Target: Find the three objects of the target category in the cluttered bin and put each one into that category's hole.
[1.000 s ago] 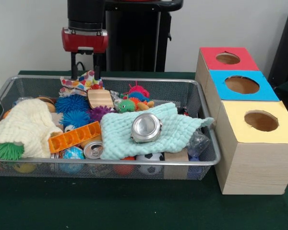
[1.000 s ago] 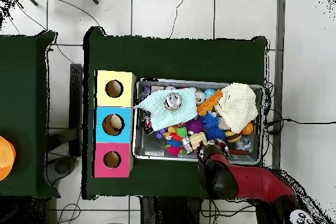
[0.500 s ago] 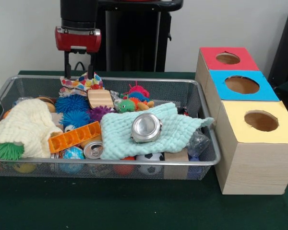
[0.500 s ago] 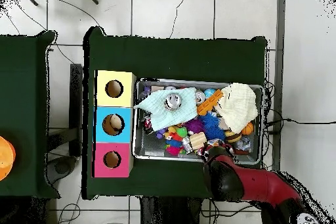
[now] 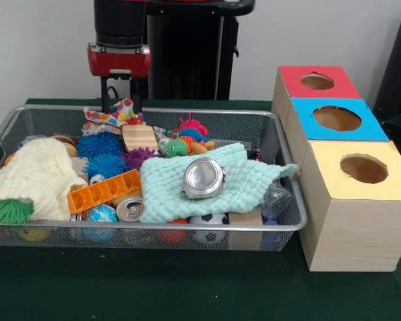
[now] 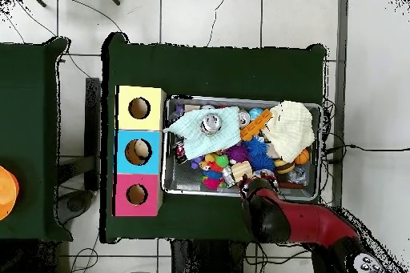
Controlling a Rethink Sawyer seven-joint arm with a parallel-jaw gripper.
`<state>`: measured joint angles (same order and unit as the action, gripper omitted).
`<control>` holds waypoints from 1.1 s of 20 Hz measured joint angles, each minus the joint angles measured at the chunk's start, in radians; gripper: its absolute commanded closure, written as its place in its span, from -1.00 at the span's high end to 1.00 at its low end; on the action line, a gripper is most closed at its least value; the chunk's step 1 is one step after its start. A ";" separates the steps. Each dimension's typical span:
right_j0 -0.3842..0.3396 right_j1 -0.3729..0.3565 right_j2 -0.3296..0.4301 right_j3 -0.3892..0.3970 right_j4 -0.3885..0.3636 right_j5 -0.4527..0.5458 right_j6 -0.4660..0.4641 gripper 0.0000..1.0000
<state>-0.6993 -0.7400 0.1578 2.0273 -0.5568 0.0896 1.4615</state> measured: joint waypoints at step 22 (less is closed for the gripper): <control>-0.039 0.106 0.007 -0.001 -0.013 0.000 0.000 1.00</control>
<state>-0.7382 -0.6342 0.1644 2.0261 -0.5702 0.0892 1.4615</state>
